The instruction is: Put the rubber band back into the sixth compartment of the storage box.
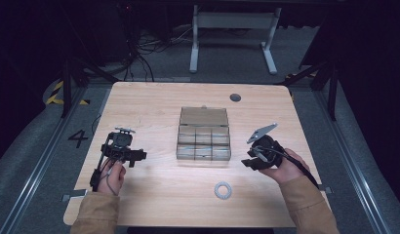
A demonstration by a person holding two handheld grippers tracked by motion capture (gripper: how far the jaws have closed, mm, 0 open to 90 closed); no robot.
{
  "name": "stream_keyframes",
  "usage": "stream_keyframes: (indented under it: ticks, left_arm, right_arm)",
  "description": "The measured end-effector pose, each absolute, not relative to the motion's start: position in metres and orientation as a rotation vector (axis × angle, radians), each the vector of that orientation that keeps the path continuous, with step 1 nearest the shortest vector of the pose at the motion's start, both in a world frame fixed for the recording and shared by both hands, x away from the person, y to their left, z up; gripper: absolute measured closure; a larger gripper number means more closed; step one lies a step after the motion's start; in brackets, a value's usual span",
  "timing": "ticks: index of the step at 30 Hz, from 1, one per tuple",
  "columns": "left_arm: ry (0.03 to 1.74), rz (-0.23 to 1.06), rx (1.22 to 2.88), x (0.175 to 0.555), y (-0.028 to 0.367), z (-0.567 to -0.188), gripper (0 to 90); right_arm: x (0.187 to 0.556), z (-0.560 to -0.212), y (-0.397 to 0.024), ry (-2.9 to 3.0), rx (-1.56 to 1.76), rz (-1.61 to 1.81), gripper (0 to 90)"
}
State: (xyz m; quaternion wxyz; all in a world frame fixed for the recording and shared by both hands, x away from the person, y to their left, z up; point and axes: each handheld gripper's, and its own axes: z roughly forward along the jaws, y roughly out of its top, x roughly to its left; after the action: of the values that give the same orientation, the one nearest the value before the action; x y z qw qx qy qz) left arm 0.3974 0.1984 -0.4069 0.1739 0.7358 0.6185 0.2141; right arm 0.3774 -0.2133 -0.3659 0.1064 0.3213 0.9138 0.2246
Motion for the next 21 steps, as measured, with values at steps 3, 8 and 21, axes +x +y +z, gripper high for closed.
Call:
stream_keyframes:
  ticks: [3, 8, 21]
  left_arm:
    - [1.751, 0.604, 2.092, 0.398, 0.199, -0.407, 16.1]
    - [1.751, 0.606, 2.084, 0.397, 0.199, -0.407, 16.0]
    - [1.752, 0.598, 2.083, 0.398, 0.199, -0.407, 16.0]
  right_arm:
    - [0.375, -0.367, -0.208, 2.712, 0.925, 0.649, 58.5]
    - [0.371, -0.368, -0.2, 2.734, 0.897, 0.645, 57.7]
    - [0.367, -0.376, -0.184, 2.78, 0.853, 0.631, 58.1]
